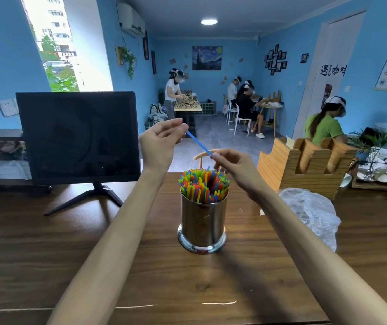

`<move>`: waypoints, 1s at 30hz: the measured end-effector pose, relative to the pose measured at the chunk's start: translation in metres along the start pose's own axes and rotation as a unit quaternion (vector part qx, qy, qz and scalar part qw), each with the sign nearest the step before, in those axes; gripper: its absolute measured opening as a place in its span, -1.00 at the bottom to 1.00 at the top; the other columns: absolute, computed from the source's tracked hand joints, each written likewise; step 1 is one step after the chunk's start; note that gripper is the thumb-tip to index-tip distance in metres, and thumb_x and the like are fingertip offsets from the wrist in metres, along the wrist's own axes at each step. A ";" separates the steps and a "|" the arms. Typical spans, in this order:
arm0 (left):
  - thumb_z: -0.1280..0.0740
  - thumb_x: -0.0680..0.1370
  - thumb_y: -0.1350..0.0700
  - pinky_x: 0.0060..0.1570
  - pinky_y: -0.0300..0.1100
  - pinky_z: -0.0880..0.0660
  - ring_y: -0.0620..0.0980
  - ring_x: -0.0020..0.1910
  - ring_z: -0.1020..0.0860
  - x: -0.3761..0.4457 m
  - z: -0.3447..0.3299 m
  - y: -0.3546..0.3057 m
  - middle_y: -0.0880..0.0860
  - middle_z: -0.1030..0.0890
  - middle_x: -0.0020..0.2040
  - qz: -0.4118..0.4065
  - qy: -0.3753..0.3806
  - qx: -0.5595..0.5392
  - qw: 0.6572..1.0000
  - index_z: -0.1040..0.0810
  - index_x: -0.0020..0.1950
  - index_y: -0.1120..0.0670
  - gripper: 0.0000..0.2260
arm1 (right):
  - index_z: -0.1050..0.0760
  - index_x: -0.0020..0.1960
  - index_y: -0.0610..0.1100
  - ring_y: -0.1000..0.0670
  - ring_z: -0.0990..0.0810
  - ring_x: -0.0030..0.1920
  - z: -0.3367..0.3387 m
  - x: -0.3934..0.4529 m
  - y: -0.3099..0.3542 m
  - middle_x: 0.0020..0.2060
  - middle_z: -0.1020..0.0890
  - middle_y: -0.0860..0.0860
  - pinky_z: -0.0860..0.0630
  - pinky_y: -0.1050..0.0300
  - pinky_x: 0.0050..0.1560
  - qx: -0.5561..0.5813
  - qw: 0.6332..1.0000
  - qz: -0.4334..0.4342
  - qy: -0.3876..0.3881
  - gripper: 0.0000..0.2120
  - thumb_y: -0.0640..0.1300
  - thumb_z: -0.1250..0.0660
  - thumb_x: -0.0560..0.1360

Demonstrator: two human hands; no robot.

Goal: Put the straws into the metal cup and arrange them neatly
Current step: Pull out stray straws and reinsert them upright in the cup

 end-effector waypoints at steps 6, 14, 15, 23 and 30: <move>-0.59 0.44 0.18 -0.22 -0.29 -0.57 -0.06 -0.31 -0.60 -0.007 0.016 0.034 0.10 -0.70 -0.26 0.081 -0.041 0.035 0.995 -0.70 -0.05 0.23 -0.82 | -0.62 -0.01 -0.14 -0.02 -0.69 -0.26 0.021 0.002 0.011 -0.13 -0.74 -0.14 -0.55 0.25 -0.33 0.207 0.973 -0.099 -0.026 -0.77 -0.04 -0.50 0.42; -0.58 0.45 0.00 -0.19 -0.24 -0.55 -0.14 -0.26 -0.61 -0.025 0.016 0.051 -0.02 -0.72 -0.24 0.068 0.135 0.286 0.946 -0.72 -0.18 0.07 -0.84 | -0.66 -0.03 -0.12 0.06 -0.62 -0.14 0.023 0.011 0.016 -0.13 -0.67 0.07 -0.57 0.22 -0.12 0.168 0.975 -0.023 -0.143 -0.85 -0.11 -0.34 0.63; -0.55 0.47 -0.04 -0.17 -0.24 -0.54 -0.15 -0.23 -0.61 -0.028 0.016 0.049 -0.07 -0.71 -0.23 0.037 0.146 0.320 0.935 -0.73 -0.17 0.01 -0.86 | -0.64 -0.04 -0.13 0.03 -0.65 -0.10 0.022 0.012 0.020 -0.11 -0.68 0.02 -0.60 0.19 -0.09 0.152 0.976 0.002 -0.154 -0.85 -0.14 -0.33 0.64; -0.62 0.40 0.06 -0.03 -0.10 -0.61 -0.05 -0.18 -0.68 -0.034 0.016 0.042 -0.05 -0.73 -0.26 0.042 0.269 0.305 0.912 -0.76 -0.16 0.00 -0.91 | -0.29 0.49 0.08 0.06 -0.68 -0.25 -0.009 0.007 0.011 -0.18 -0.68 0.00 -0.64 0.17 -0.23 -0.146 0.980 0.106 -0.081 -0.45 -0.22 -0.39 0.59; -0.57 0.46 0.09 -0.21 -0.43 -0.42 -0.30 -0.29 -0.55 -0.036 0.016 0.047 -0.14 -0.70 -0.24 -0.016 0.234 0.317 0.919 -0.74 -0.10 -0.05 -0.93 | -0.68 0.03 -0.12 0.00 -0.63 -0.14 -0.023 -0.001 -0.029 -0.04 -0.64 0.01 -0.59 -0.12 -0.01 -0.308 0.947 0.096 0.015 -0.85 -0.05 -0.43 0.57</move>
Point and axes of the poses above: each hand's wrist, its own x-axis towards the middle knuckle, its own z-axis out of the back of the hand, y = z × x, the point moved 1 cm from there along x, towards the middle knuckle
